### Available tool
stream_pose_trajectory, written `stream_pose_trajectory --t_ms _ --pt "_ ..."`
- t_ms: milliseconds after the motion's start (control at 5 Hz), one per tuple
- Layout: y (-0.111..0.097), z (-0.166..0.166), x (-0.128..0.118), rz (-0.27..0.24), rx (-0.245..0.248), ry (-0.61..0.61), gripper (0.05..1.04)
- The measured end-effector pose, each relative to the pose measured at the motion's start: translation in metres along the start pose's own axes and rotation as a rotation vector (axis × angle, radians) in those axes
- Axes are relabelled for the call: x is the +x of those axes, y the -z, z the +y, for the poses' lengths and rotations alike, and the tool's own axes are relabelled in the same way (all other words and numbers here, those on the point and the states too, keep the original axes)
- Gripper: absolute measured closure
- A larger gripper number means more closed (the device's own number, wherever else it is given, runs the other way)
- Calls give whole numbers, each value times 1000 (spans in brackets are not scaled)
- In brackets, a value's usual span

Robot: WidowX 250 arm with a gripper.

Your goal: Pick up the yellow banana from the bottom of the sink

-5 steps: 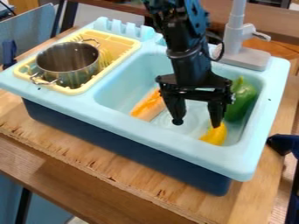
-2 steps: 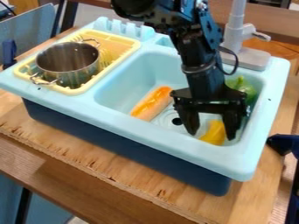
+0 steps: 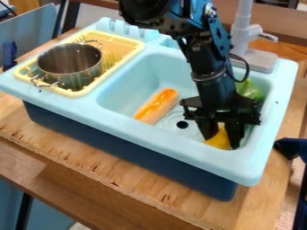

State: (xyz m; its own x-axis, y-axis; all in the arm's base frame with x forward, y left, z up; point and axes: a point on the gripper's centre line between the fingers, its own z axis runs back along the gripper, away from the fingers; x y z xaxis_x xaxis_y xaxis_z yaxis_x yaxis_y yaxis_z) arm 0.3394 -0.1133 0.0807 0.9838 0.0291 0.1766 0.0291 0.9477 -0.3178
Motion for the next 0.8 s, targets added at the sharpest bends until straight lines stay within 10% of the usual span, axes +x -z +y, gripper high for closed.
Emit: stream_pose_trajectory --t_ms 800 --pt "-27 22 4 98 117 40 651"
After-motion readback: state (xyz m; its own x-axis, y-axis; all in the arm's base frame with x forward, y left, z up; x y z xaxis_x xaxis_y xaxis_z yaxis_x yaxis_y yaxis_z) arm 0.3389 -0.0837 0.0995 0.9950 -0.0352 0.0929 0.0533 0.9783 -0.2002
